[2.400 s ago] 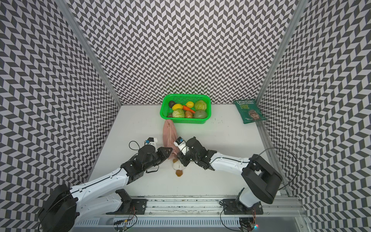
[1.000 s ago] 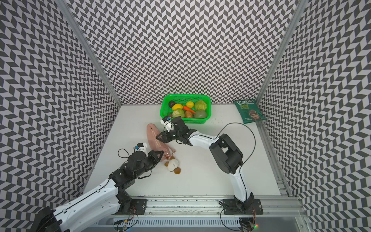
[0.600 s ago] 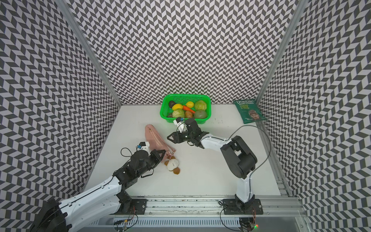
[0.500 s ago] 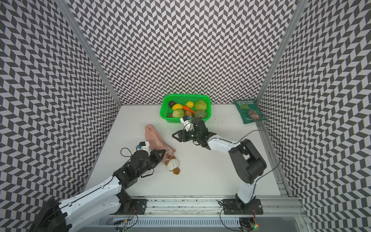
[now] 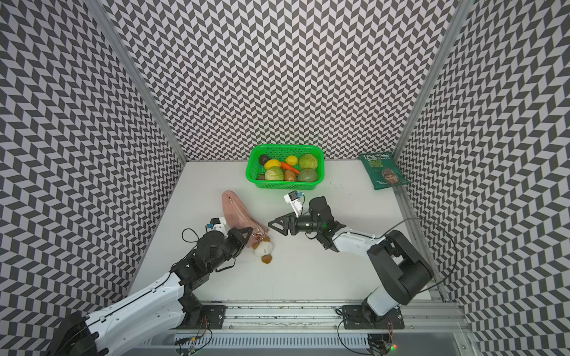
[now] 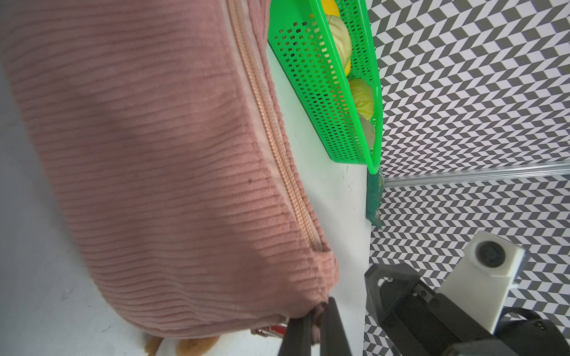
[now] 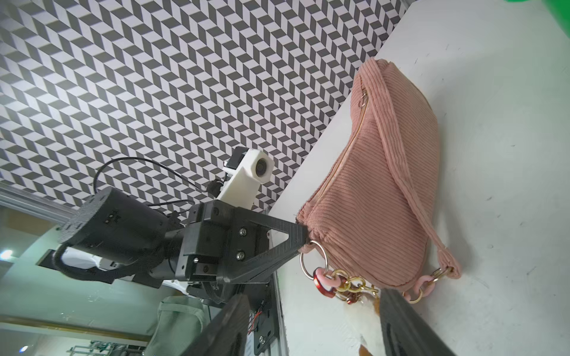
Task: Remove the decoration from the bag
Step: Pick up the bag from the center of the board.
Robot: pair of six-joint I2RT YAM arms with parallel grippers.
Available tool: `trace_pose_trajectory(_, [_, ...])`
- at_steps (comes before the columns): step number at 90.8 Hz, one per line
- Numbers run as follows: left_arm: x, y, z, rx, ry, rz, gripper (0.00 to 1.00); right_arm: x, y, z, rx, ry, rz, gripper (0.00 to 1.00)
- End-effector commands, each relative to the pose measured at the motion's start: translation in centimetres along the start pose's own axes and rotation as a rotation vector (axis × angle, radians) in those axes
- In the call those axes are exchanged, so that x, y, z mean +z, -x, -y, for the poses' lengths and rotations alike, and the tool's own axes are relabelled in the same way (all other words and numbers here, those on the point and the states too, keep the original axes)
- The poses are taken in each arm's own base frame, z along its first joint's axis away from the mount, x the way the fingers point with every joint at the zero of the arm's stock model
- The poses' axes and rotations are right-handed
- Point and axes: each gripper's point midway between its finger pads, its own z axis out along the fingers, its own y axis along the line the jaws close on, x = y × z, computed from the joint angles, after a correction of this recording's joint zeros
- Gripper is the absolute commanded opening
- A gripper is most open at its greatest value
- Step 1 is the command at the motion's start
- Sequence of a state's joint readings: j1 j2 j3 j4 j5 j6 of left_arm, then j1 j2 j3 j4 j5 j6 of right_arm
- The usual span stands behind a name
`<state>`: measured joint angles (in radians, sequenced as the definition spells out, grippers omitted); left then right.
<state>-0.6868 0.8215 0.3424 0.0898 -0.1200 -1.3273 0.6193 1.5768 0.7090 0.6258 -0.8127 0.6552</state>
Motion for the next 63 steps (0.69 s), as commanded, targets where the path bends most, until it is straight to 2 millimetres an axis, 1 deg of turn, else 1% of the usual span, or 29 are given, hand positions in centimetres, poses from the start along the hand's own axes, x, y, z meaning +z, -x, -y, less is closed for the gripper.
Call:
trace_pose_trajectory(1, [-0.4, 0.9, 2.2, -0.032, -0.081, 0.035, 0.00, 0.4, 0.6, -2.6, -0.045, 0.127, 0.030, 0.69])
trace_pose_trajectory(28, [-0.5, 0.9, 2.0, -0.040, -0.080, 0.035, 0.00, 2.5, -1.4, -2.2, 0.005, 0.165, -0.008, 0.67])
trace_pose_trajectory(63, [-0.5, 0.8, 2.0, -0.041, -0.080, 0.032, 0.00, 4.3, -2.2, -1.4, 0.040, 0.184, -0.034, 0.65])
